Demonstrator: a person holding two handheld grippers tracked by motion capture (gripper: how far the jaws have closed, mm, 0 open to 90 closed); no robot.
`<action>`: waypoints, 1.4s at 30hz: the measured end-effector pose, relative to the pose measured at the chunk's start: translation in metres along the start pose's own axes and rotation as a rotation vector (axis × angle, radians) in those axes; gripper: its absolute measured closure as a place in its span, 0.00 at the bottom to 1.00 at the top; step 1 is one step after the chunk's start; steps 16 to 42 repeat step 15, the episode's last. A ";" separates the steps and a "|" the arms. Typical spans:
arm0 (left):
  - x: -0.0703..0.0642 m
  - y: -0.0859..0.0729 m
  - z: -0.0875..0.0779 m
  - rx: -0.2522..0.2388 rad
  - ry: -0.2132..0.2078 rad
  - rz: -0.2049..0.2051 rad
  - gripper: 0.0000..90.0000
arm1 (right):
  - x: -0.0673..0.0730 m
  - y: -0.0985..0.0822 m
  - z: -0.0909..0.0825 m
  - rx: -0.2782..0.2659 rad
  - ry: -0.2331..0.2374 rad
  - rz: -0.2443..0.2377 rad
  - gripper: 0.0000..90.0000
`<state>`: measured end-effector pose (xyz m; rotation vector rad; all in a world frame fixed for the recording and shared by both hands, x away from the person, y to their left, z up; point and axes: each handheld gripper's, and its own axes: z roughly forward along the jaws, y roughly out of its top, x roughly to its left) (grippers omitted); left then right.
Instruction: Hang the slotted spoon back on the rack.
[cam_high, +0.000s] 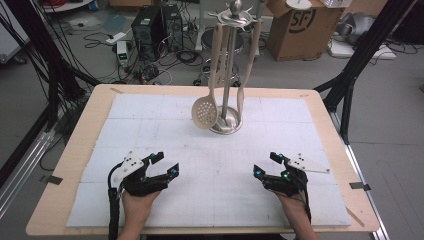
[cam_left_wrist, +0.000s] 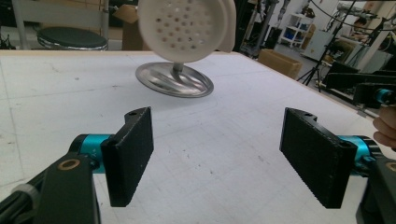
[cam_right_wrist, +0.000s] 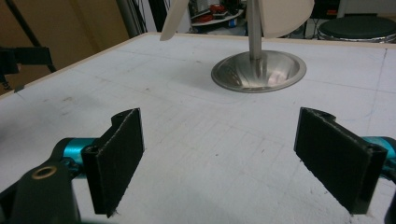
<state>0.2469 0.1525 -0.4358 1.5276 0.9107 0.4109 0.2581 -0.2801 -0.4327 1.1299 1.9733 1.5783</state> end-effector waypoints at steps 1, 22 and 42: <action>0.001 0.000 0.001 0.002 0.003 -0.001 0.29 | 0.000 0.000 0.000 -0.001 0.002 0.000 0.17; 0.004 -0.001 0.003 0.019 0.021 0.015 0.28 | -0.001 0.000 0.000 -0.001 0.004 0.003 0.17; 0.004 -0.001 0.003 0.019 0.021 0.015 0.28 | -0.001 0.000 0.000 -0.001 0.004 0.003 0.17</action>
